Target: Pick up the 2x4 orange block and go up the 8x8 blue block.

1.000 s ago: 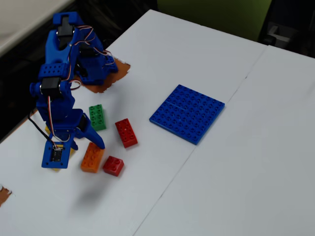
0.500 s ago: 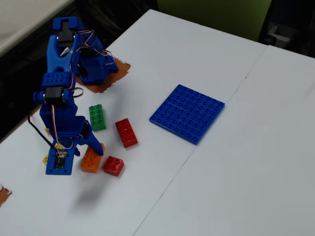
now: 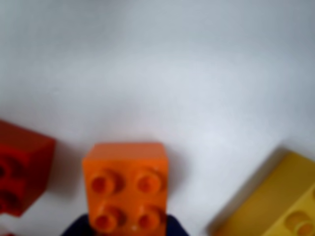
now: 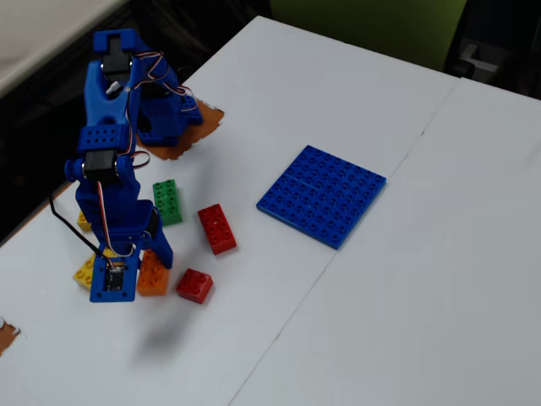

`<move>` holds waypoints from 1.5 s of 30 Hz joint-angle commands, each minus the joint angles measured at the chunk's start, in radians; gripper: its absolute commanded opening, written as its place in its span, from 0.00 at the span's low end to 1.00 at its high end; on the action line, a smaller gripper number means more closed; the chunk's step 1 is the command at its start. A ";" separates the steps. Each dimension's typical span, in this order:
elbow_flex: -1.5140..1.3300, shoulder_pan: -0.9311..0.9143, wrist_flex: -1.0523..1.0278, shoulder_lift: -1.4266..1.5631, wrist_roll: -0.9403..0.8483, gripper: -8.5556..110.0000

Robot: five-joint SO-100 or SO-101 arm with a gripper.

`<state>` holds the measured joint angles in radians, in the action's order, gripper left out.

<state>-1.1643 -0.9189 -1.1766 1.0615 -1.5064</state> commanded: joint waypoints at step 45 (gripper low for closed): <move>0.787 0.957 -0.561 0.126 0.198 0.07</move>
<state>-0.4295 0.0015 -1.7365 1.2379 -1.3162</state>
